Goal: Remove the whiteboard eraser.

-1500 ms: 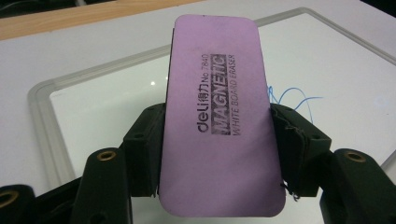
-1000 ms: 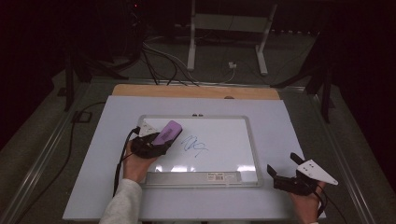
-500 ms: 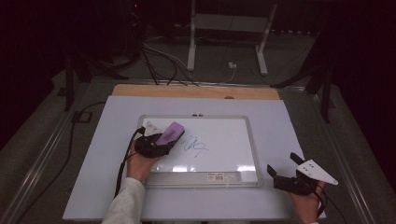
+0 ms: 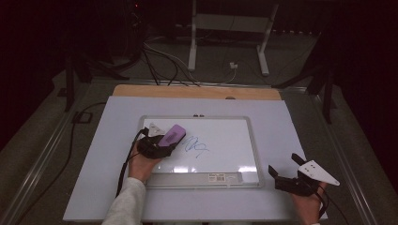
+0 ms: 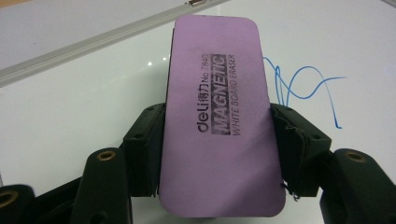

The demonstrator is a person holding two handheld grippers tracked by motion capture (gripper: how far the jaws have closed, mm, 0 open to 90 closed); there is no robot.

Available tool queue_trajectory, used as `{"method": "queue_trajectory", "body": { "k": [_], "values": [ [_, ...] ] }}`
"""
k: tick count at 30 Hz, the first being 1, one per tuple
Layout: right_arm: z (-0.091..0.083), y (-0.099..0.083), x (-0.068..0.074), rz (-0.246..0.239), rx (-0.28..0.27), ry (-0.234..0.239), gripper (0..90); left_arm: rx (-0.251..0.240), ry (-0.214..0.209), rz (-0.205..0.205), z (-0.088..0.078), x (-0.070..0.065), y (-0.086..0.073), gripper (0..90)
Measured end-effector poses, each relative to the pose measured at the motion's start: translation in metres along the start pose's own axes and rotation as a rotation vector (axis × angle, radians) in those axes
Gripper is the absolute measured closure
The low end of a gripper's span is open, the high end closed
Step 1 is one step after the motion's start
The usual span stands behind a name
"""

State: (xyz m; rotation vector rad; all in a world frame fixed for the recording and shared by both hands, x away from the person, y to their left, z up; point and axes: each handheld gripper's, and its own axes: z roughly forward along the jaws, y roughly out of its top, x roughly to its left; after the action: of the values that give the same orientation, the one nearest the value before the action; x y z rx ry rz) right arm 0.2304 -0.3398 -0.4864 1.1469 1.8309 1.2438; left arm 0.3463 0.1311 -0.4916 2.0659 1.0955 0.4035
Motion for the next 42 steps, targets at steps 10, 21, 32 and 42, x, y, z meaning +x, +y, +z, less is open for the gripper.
{"method": "queue_trajectory", "body": {
  "k": [10,21,32,42],
  "values": [
    [0.0,0.0,0.0,0.003,0.0,-0.001,0.6,0.024,-0.003,0.002,0.008,-0.002,-0.001,41.5],
    [0.0,0.0,0.0,0.002,0.001,-0.001,0.6,0.059,-0.005,0.002,0.015,-0.004,-0.003,41.5],
    [0.0,0.0,0.0,0.002,0.002,-0.001,0.6,0.023,-0.007,-0.035,0.017,-0.003,0.003,31.6],
    [0.0,0.0,0.0,0.001,0.002,-0.001,0.6,0.033,-0.004,-0.028,0.026,-0.007,0.011,35.9]
  ]
}}
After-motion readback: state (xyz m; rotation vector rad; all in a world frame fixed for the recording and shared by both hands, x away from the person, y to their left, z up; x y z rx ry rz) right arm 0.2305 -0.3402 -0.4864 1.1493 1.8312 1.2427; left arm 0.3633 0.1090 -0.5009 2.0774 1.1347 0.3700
